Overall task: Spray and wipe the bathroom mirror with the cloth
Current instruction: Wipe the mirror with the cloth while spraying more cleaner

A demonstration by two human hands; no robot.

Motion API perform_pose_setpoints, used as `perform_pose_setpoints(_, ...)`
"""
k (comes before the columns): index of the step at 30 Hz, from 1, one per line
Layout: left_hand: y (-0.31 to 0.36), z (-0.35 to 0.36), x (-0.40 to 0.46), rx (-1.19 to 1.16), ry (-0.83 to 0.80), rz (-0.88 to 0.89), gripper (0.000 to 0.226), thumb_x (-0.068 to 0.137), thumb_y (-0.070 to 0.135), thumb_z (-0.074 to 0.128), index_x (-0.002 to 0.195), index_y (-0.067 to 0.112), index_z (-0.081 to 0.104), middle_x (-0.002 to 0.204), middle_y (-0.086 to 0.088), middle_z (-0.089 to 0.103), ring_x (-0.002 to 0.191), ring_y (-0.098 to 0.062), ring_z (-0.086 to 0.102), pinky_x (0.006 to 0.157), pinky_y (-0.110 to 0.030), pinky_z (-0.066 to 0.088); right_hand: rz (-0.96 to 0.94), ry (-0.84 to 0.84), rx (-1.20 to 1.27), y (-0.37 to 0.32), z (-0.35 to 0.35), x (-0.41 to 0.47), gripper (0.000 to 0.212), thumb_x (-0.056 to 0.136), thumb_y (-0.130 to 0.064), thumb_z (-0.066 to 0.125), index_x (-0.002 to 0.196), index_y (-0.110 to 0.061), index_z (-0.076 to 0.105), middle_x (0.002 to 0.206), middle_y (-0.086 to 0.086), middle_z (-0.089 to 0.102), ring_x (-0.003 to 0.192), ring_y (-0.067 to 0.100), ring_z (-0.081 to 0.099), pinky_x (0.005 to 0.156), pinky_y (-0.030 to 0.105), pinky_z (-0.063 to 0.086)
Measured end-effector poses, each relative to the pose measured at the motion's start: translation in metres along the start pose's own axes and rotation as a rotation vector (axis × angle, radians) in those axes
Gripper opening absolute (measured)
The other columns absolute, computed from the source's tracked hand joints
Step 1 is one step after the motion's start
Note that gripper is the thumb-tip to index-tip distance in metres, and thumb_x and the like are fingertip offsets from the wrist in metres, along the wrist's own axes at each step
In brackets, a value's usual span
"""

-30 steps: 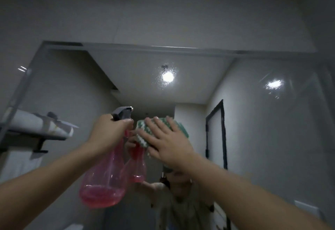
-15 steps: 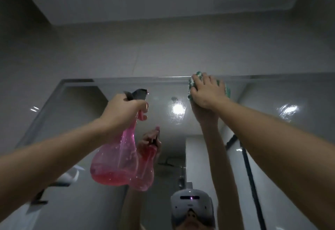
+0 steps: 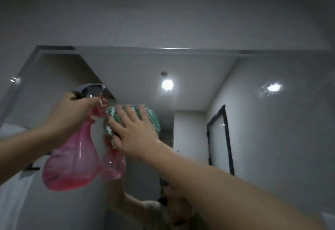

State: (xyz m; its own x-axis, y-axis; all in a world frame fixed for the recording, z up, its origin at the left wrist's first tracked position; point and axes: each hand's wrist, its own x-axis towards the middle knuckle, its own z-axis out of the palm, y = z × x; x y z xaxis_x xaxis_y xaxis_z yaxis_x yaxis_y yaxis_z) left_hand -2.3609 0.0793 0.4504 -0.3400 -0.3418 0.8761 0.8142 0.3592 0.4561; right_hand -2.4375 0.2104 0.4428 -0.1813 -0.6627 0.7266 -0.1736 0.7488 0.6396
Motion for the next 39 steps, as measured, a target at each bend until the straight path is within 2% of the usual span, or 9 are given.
perform_pose_setpoints(2, -0.017, -0.001, -0.012, -0.012, -0.019, -0.093, 0.011, 0.072, 0.007, 0.06, 0.08, 0.012, 0.066, 0.08, -0.002, 0.071, 0.075, -0.02, 0.067, 0.064, -0.03, 0.046, -0.035, -0.066, -0.032, -0.015, 0.009, -0.032, 0.052, 0.084, -0.047, 0.028, 0.127, -0.04, 0.055, 0.141, -0.001, 0.049, 0.131, 0.021, 0.044, 0.111, 0.046, 0.027)
perform_pose_setpoints(5, -0.052, -0.008, -0.017, -0.015, -0.048, -0.325, 0.019, 0.068, 0.013, 0.058, 0.084, 0.016, 0.066, 0.083, 0.006, 0.073, 0.068, -0.006, 0.071, 0.059, -0.025, 0.043, -0.143, -0.166, -0.096, -0.023, 0.025, -0.087, 0.055, 0.084, -0.051, 0.023, 0.131, -0.043, 0.049, 0.145, -0.005, 0.044, 0.133, 0.019, 0.041, 0.111, 0.046, 0.027)
perform_pose_setpoints(8, -0.086, -0.014, -0.011, -0.004, -0.071, -0.415, 0.023, 0.072, 0.018, 0.061, 0.094, 0.023, 0.063, 0.099, 0.002, 0.07, 0.064, -0.004, 0.07, 0.055, -0.025, 0.047, -0.28, -0.249, -0.157, -0.003, 0.025, -0.129, 0.054, 0.091, -0.049, 0.02, 0.143, -0.04, 0.031, 0.154, -0.001, 0.029, 0.14, 0.021, 0.029, 0.115, 0.047, 0.017)
perform_pose_setpoints(11, -0.031, 0.028, -0.043, 0.042, -0.117, -0.357, 0.027, 0.077, 0.0, 0.054, 0.085, 0.024, 0.064, 0.091, 0.003, 0.07, 0.063, -0.004, 0.069, 0.057, -0.024, 0.042, -0.35, -0.212, -0.107, 0.047, 0.017, -0.155, 0.056, 0.099, -0.047, 0.024, 0.151, -0.032, 0.009, 0.159, 0.005, 0.007, 0.145, 0.026, 0.008, 0.115, 0.049, -0.003)
perform_pose_setpoints(17, 0.063, 0.133, -0.099, -0.023, -0.105, -0.13, 0.019, 0.061, 0.022, 0.063, 0.077, 0.014, 0.071, 0.085, -0.005, 0.074, 0.084, -0.025, 0.07, 0.076, -0.042, 0.051, -0.088, -0.087, -0.016, 0.167, 0.004, -0.189, 0.055, 0.101, -0.045, 0.023, 0.15, -0.035, 0.001, 0.159, 0.003, -0.003, 0.146, 0.024, 0.0, 0.114, 0.046, -0.01)
perform_pose_setpoints(23, 0.08, 0.215, -0.106, -0.131, -0.123, -0.112, 0.009, 0.079, 0.004, 0.061, 0.083, 0.005, 0.069, 0.088, -0.018, 0.07, 0.083, -0.032, 0.067, 0.061, -0.03, 0.045, 0.164, -0.009, -0.023, 0.27, -0.008, -0.206, 0.052, 0.099, -0.049, 0.013, 0.148, -0.042, -0.003, 0.159, -0.002, -0.001, 0.146, 0.019, 0.003, 0.113, 0.041, -0.01)
perform_pose_setpoints(28, 0.081, 0.243, -0.085, -0.207, -0.17, -0.081, 0.017, 0.082, -0.004, 0.054, 0.074, 0.006, 0.065, 0.07, -0.008, 0.067, 0.05, -0.013, 0.063, 0.04, -0.019, 0.045, 0.363, 0.058, -0.055, 0.323, -0.018, -0.19, 0.065, 0.087, -0.054, -0.002, 0.149, -0.039, 0.005, 0.158, 0.0, 0.013, 0.144, 0.02, 0.014, 0.115, 0.043, 0.007)
perform_pose_setpoints(35, 0.083, 0.226, -0.034, -0.199, -0.244, -0.007, 0.015, 0.083, -0.002, 0.055, 0.089, -0.014, 0.062, 0.086, -0.035, 0.063, 0.08, -0.045, 0.064, 0.068, -0.041, 0.049, 0.771, 0.214, 0.0, 0.32, -0.028, -0.09, 0.054, 0.098, -0.039, 0.025, 0.15, -0.025, 0.017, 0.154, 0.01, 0.022, 0.138, 0.028, 0.022, 0.111, 0.046, 0.014)
perform_pose_setpoints(39, 0.085, 0.196, -0.012, -0.152, -0.22, 0.046, 0.014, 0.085, 0.0, 0.056, 0.091, -0.01, 0.063, 0.077, -0.018, 0.064, 0.065, -0.024, 0.067, 0.055, -0.033, 0.056, 0.761, 0.213, 0.077, 0.289, -0.037, -0.023, 0.053, 0.099, -0.036, 0.024, 0.15, -0.024, 0.015, 0.157, 0.011, 0.015, 0.142, 0.028, 0.015, 0.112, 0.048, 0.011)
